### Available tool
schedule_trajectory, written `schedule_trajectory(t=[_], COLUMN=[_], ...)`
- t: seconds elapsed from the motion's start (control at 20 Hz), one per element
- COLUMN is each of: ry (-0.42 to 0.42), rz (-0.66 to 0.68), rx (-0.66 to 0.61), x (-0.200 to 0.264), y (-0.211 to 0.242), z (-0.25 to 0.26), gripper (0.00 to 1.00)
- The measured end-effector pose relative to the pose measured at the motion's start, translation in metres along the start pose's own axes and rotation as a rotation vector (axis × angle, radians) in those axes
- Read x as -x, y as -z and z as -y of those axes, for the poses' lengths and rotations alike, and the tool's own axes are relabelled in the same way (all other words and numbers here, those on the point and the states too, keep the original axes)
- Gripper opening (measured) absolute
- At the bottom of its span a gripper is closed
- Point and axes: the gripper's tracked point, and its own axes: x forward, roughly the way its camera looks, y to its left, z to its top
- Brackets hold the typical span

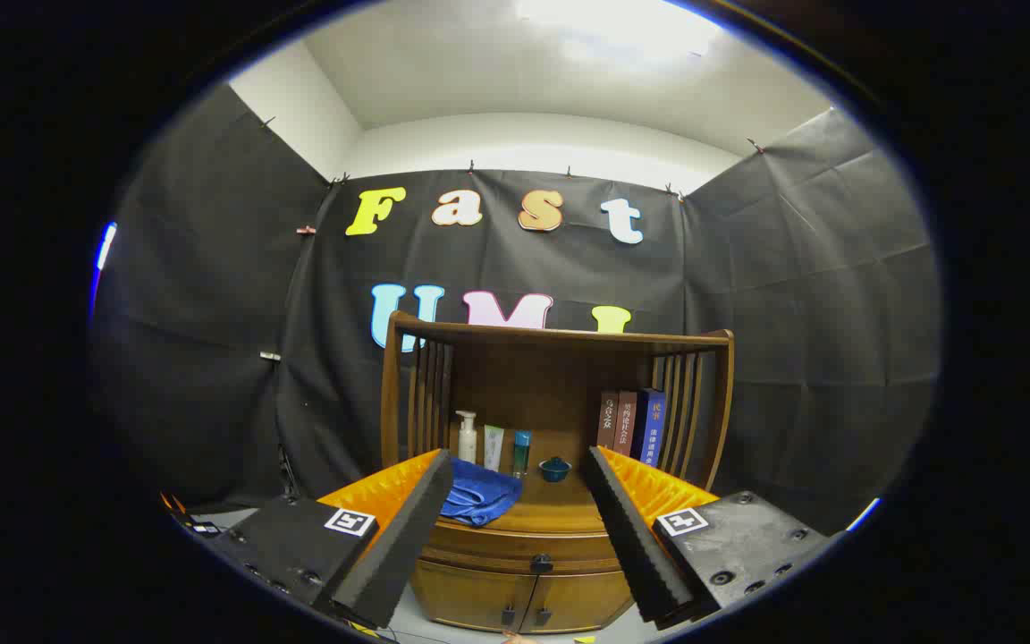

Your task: Pull open the drawer, take out the items inside it, and place them on the countertop above the cabinet.

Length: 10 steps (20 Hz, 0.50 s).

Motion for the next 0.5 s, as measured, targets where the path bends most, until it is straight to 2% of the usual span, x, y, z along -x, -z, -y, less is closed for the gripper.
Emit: schedule_trajectory(t=[0.5], ry=[0.035], rz=[-0.029], rx=[0.002], x=[-0.003], y=[0.005], z=[0.023], gripper=[0.99])
